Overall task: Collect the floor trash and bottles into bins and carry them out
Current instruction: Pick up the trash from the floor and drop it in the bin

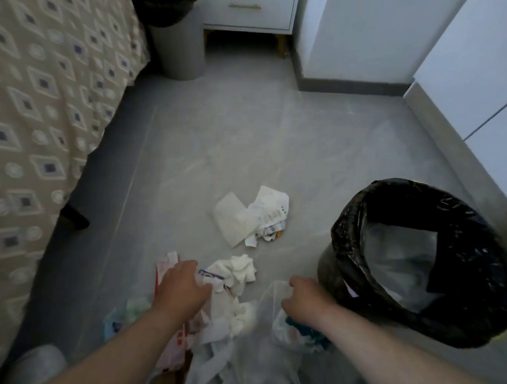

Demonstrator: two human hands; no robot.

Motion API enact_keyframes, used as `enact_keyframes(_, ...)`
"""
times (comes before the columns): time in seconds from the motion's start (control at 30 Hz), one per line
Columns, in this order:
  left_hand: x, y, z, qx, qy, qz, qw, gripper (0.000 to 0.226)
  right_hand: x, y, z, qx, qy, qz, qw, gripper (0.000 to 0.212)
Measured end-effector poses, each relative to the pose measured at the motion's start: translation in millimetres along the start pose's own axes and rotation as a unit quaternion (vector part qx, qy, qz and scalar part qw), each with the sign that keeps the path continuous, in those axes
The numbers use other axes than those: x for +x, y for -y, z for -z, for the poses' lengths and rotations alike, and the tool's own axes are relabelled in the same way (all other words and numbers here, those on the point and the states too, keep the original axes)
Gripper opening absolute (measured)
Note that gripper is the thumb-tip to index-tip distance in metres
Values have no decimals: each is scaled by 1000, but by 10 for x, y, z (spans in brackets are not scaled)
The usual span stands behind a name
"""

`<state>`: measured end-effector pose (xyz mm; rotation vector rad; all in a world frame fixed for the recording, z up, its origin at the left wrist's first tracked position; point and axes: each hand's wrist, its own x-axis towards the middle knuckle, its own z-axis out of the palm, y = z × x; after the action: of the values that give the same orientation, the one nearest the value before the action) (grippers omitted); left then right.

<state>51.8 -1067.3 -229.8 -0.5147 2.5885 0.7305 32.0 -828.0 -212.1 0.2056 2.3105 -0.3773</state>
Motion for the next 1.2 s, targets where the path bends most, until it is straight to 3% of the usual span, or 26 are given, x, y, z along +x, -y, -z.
enact_keyframes(0.1, -2, 215, -61, 31, -35, 51, 998, 40, 36, -125, -207, -41, -18, -36, 998, 52)
enact_keyframes(0.2, -29, 397, -134, 14, -15, 72, 997, 42, 21, -231, -313, -23, -56, -47, 997, 52)
enact_keyframes(0.33, -126, 397, -124, -73, -15, 73, 995, 23, -9, -339, -417, 8, -68, -38, 997, 64)
enact_keyframes(0.47, -127, 325, -169, -184, -1, 99, 978, 44, 2, -389, -525, 23, -57, -55, 997, 100)
enact_keyframes(0.57, -162, 226, -197, -236, 72, 127, 961, 56, 21, -430, -590, 25, -39, -70, 996, 109)
enact_keyframes(0.63, -178, 197, -236, -202, 87, 116, 969, 37, 27, -454, -619, 8, -38, -72, 997, 90)
enact_keyframes(0.73, -168, 180, -285, -153, 76, 119, 978, 10, 4, -457, -607, -31, -28, -42, 998, 23)
enact_keyframes(0.83, -171, 167, -287, -200, 86, 148, 965, 13, 10, -473, -578, -1, -21, -23, 1000, 25)
enact_keyframes(0.97, -206, 171, -209, -373, 103, 184, 904, 16, 1, -449, -522, 166, 5, 26, 986, 20)
enact_keyframes(1.07, -234, 207, -159, -428, 100, 194, 877, 14, -21, -392, -460, 212, 17, 47, 976, 16)
enact_keyframes(1.13, -292, 206, -173, -434, 107, 199, 872, 12, -33, -370, -448, 226, 22, 50, 973, 15)
enact_keyframes(1.2, -361, 221, -202, -337, 136, 154, 919, 20, -36, -374, -468, 233, 24, 43, 971, 15)
